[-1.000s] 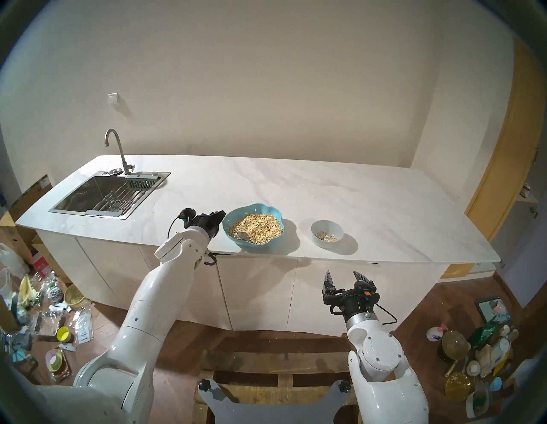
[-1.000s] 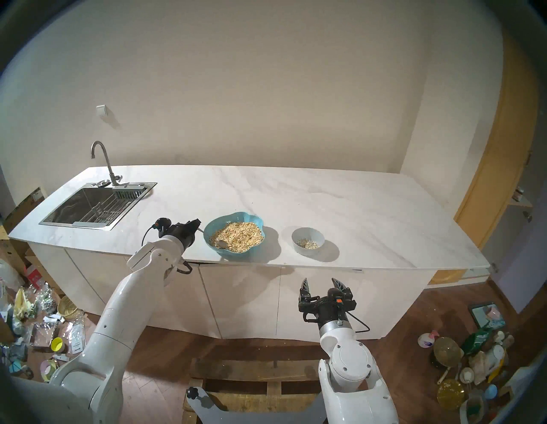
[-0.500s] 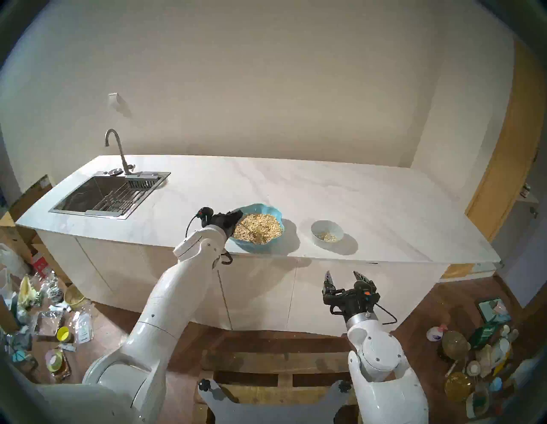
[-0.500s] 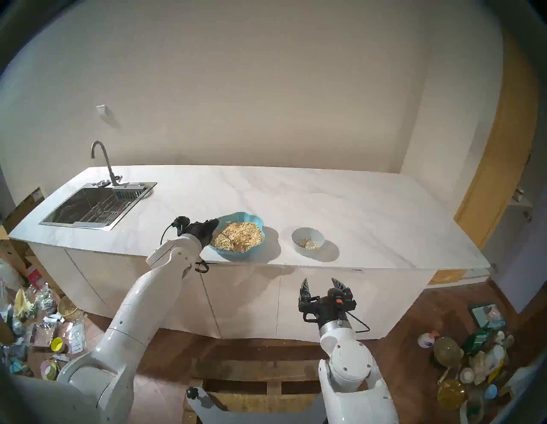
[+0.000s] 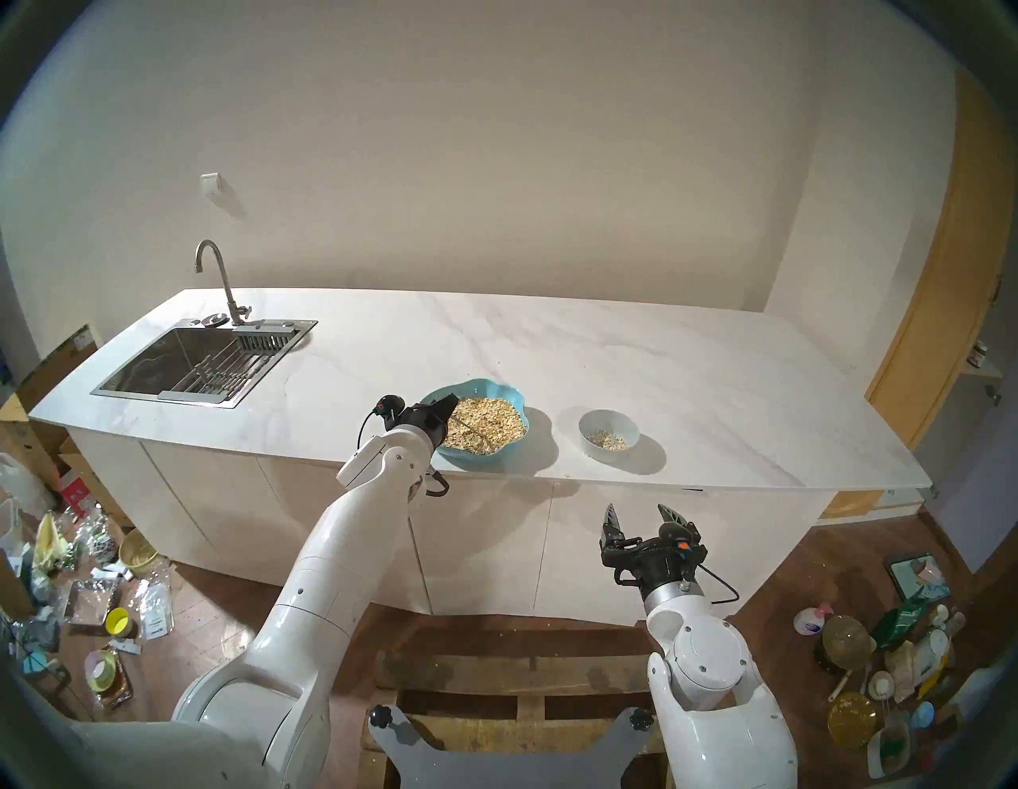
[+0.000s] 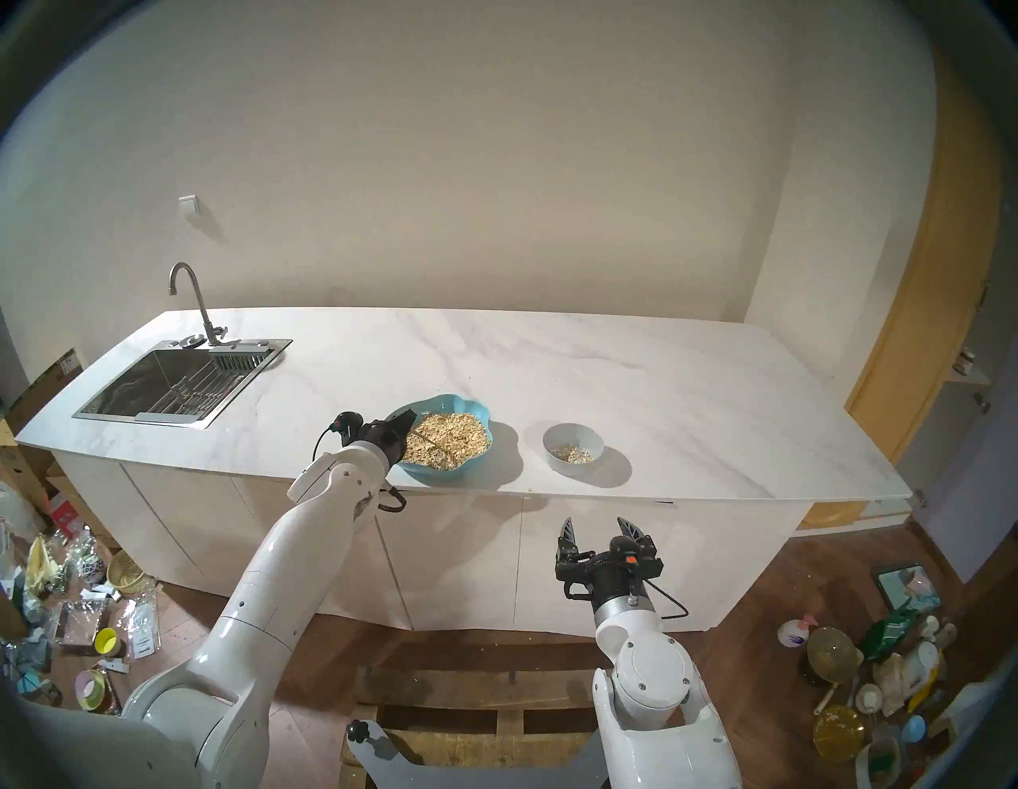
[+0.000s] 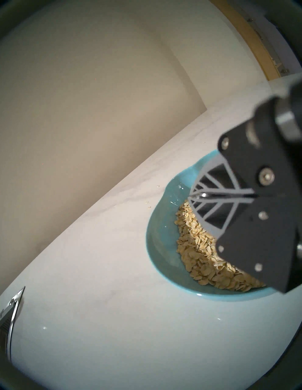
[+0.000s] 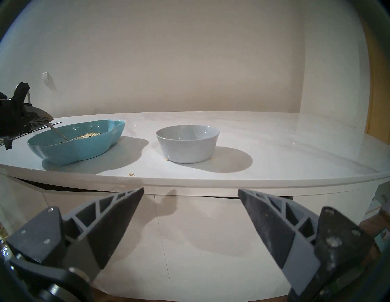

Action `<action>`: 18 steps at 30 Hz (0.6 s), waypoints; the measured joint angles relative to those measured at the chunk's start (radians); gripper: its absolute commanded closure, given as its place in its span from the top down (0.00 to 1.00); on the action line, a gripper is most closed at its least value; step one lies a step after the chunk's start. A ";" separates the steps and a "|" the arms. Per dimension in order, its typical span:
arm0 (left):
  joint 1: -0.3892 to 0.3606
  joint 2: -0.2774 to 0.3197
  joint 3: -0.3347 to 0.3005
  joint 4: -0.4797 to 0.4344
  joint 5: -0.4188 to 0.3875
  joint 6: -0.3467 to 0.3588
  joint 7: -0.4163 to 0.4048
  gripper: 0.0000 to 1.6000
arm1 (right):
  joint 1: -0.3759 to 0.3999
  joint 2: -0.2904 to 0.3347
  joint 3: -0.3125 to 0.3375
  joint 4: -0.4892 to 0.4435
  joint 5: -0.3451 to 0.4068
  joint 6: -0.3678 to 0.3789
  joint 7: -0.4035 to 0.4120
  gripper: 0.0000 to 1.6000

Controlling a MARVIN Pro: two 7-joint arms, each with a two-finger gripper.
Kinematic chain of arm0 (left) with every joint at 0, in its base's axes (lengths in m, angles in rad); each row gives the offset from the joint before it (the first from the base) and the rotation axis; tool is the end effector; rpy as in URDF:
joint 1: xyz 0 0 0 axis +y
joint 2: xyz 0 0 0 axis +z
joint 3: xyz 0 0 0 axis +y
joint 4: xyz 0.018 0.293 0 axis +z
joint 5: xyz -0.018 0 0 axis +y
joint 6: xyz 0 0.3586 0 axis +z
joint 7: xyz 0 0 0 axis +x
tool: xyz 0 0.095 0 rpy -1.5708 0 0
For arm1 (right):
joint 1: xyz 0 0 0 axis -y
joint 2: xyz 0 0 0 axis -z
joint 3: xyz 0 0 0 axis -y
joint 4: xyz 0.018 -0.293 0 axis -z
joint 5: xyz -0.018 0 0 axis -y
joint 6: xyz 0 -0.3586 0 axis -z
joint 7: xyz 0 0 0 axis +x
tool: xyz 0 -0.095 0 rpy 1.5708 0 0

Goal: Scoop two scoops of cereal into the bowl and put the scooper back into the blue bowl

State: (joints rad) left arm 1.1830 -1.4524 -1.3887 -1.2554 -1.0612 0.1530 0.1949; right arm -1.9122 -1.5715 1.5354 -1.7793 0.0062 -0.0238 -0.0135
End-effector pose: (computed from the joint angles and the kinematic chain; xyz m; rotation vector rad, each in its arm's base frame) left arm 0.5752 -0.0256 -0.2816 1.9109 0.7422 1.4763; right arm 0.3661 0.0153 -0.3577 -2.3205 -0.0040 -2.0798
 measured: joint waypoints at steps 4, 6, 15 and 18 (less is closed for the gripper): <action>0.001 -0.020 -0.056 0.008 -0.076 0.007 0.015 0.00 | 0.000 0.000 0.000 0.000 0.000 0.000 0.000 1.00; 0.002 -0.024 -0.073 0.011 -0.099 0.013 0.025 0.00 | 0.000 0.000 0.000 0.000 0.000 0.000 0.000 1.00; 0.007 -0.055 -0.138 0.015 -0.183 0.036 0.070 0.00 | 0.000 0.000 0.000 0.000 0.000 0.000 0.000 1.00; 0.006 -0.062 -0.147 0.015 -0.200 0.042 0.081 0.00 | 0.000 0.000 0.000 0.000 0.000 0.000 0.000 1.00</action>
State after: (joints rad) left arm 1.1894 -1.5142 -1.5359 -1.2399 -1.2612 0.1946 0.2763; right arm -1.9121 -1.5715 1.5354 -1.7791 0.0062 -0.0238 -0.0135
